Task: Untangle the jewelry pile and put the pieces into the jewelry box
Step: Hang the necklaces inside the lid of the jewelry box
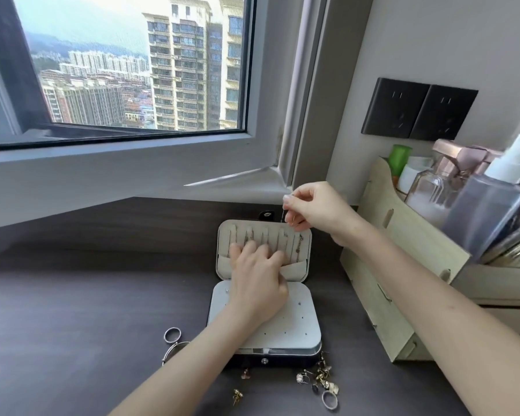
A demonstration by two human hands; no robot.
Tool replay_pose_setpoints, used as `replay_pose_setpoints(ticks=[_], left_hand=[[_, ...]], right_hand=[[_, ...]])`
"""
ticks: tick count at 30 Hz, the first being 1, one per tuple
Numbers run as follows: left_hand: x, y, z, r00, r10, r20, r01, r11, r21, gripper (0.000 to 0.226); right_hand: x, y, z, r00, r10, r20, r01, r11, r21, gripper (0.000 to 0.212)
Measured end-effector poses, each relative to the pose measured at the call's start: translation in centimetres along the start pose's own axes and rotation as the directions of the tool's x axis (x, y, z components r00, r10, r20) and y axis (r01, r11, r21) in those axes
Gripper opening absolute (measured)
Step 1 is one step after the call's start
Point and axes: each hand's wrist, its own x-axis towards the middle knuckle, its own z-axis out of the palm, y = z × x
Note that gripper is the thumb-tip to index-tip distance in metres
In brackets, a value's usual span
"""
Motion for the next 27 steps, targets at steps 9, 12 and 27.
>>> replay_pose_setpoints(ticks=[9,12,27], left_hand=[[0.1,-0.1,-0.1,0.996,-0.062,-0.069,0.059,0.997,-0.050,0.011],[0.0,-0.2,0.0,0.992,-0.103,-0.072,0.097,0.991,-0.094,0.015],[0.1,-0.4,0.4,0.987,-0.147,-0.063,0.138,0.981,-0.136,0.014]], right_hand=[[-1.2,0.7,0.4,0.993,-0.115,0.004,0.107,0.914,-0.392,0.023],[-1.5,1.4,1.1,0.976,-0.217,-0.022,0.154,0.753,-0.640,0.020],[-1.1,4.2,4.7,0.836,-0.511,-0.202,0.113,0.519,-0.847,0.032]])
